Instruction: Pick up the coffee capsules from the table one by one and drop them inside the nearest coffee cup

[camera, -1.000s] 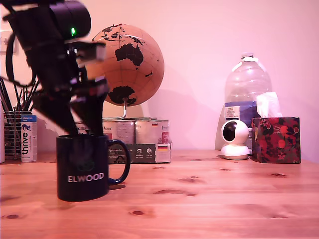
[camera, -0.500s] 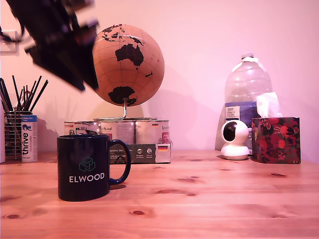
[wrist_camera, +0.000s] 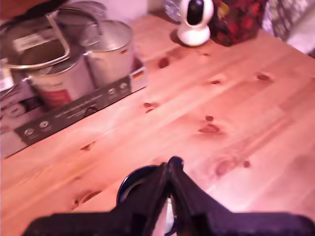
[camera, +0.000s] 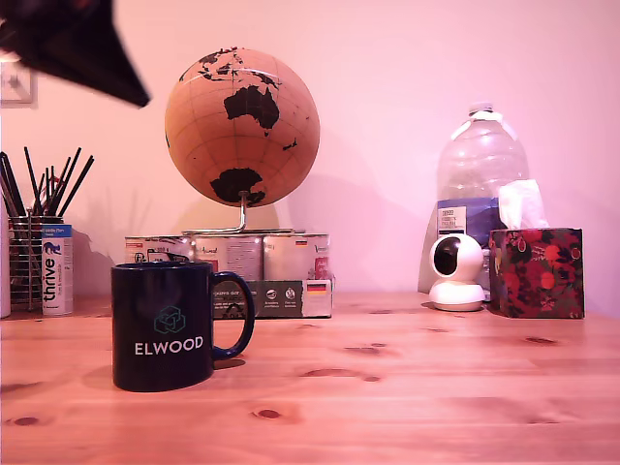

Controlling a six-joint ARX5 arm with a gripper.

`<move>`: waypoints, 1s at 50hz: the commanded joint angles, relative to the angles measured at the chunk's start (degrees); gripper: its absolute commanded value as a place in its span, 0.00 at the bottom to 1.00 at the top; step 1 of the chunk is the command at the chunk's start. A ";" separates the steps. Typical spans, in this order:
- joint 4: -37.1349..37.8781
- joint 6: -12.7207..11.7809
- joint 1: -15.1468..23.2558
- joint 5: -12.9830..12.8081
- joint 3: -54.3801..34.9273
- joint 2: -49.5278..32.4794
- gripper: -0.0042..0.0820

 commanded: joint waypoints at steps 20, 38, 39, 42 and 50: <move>12.24 -5.31 10.54 -3.28 -21.81 -19.06 0.02; 10.03 -11.58 17.00 -2.82 -30.64 -36.74 0.02; 9.38 -11.58 17.00 -2.99 -30.84 -38.07 0.02; 7.02 -11.96 17.00 -4.68 -31.61 -42.01 0.02; 0.17 -11.74 17.07 -9.25 -31.71 -51.25 0.02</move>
